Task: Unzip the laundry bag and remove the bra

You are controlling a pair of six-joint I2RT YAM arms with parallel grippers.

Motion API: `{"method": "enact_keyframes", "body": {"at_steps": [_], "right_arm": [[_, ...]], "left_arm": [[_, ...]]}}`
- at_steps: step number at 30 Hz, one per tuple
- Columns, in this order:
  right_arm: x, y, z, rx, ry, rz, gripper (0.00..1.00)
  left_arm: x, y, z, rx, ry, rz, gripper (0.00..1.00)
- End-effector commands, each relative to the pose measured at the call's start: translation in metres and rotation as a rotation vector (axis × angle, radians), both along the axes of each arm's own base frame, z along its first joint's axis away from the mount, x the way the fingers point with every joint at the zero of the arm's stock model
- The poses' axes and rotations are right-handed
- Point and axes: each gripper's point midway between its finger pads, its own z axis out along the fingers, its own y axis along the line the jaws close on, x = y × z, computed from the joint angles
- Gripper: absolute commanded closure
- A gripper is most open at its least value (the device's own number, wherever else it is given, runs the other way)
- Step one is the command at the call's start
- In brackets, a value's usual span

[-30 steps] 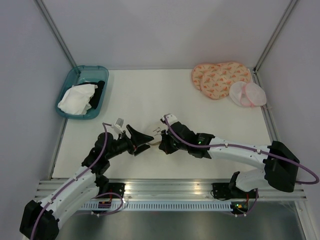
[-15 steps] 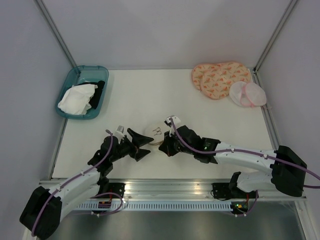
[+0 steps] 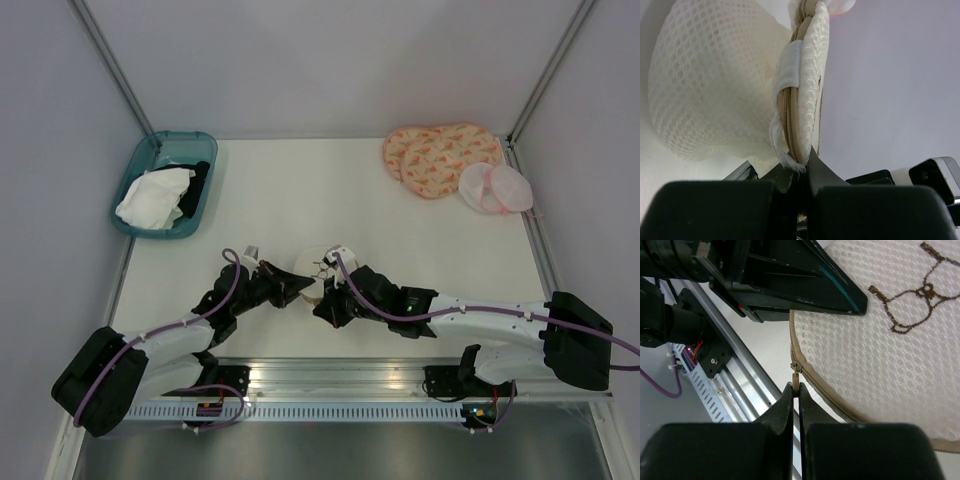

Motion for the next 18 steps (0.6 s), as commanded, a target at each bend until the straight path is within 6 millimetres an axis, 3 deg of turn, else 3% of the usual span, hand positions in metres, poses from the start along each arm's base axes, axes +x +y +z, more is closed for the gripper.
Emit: {"method": "enact_keyframes", "body": {"at_steps": [1, 6, 7, 10, 18], "right_arm": [[0.009, -0.006, 0.009, -0.023, -0.044, -0.056, 0.99], [0.025, -0.031, -0.001, -0.193, -0.060, -0.167, 1.00], [0.025, -0.044, -0.012, -0.272, -0.049, -0.186, 0.99], [0.032, -0.067, -0.020, -0.394, -0.066, -0.259, 0.99], [0.054, -0.116, -0.008, -0.554, -0.170, -0.414, 1.00]], "left_arm": [[0.009, -0.004, 0.032, -0.069, -0.079, 0.023, 0.98], [0.021, -0.001, 0.040, -0.011, -0.146, 0.044, 0.98], [0.021, -0.002, 0.039, 0.005, -0.150, 0.030, 0.98], [0.034, -0.003, 0.048, 0.052, -0.225, -0.010, 0.98], [0.051, -0.019, 0.045, 0.137, -0.358, -0.237, 0.98]]}}
